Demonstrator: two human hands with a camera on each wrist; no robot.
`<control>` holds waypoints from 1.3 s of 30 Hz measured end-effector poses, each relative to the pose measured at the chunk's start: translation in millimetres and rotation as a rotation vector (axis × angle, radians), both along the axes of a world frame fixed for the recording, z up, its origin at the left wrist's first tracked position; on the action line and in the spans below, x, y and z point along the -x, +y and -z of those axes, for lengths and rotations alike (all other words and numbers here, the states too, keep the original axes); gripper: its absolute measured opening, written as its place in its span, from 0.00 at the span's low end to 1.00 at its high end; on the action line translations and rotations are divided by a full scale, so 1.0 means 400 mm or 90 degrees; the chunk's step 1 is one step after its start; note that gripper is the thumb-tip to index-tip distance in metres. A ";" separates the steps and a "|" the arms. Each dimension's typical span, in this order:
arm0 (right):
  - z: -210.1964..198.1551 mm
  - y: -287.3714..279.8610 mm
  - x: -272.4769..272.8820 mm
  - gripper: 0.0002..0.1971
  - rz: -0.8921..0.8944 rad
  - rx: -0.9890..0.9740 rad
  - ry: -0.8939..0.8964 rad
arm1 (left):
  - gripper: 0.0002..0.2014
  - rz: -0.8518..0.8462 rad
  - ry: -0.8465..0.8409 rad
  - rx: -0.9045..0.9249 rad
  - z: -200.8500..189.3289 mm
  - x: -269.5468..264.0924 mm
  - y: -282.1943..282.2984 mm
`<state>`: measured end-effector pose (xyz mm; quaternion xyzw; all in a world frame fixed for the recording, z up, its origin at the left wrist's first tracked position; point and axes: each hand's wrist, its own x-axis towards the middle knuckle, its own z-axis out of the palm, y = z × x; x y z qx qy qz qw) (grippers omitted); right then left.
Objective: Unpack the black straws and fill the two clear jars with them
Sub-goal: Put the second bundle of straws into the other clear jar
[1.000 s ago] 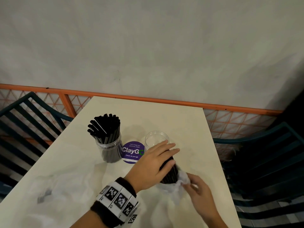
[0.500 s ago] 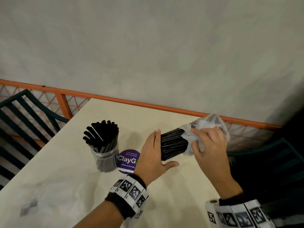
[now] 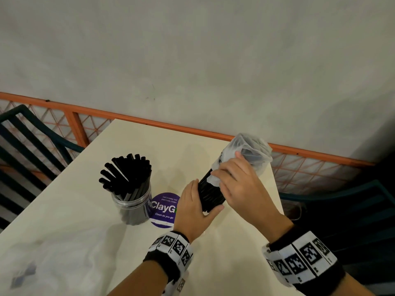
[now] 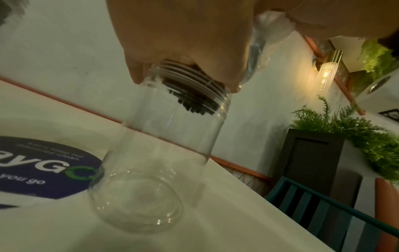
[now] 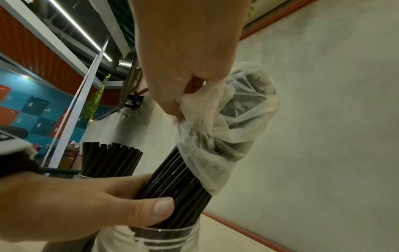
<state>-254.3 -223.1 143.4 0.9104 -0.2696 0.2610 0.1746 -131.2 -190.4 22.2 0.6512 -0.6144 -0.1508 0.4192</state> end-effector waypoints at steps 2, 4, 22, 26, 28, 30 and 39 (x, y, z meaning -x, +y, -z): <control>0.006 -0.003 -0.012 0.21 -0.014 0.003 0.041 | 0.53 0.027 0.011 -0.031 0.013 -0.009 -0.011; 0.029 -0.002 -0.028 0.13 -0.040 0.003 0.101 | 0.53 0.075 0.081 -0.071 0.020 -0.030 -0.019; 0.128 0.069 0.010 0.19 -0.016 0.133 0.236 | 0.30 0.101 0.222 -0.008 -0.096 -0.162 0.065; 0.094 0.060 0.033 0.20 0.034 0.158 0.144 | 0.13 0.035 0.247 0.053 -0.139 -0.158 0.055; 0.075 0.049 0.041 0.25 0.083 0.165 0.042 | 0.09 0.013 0.254 0.091 -0.161 -0.157 0.052; 0.051 0.041 0.047 0.28 0.148 0.142 -0.062 | 0.07 0.005 0.265 0.120 -0.187 -0.154 0.055; -0.052 0.051 0.044 0.16 0.125 -0.183 -0.354 | 0.04 0.008 0.318 0.220 -0.299 -0.165 0.110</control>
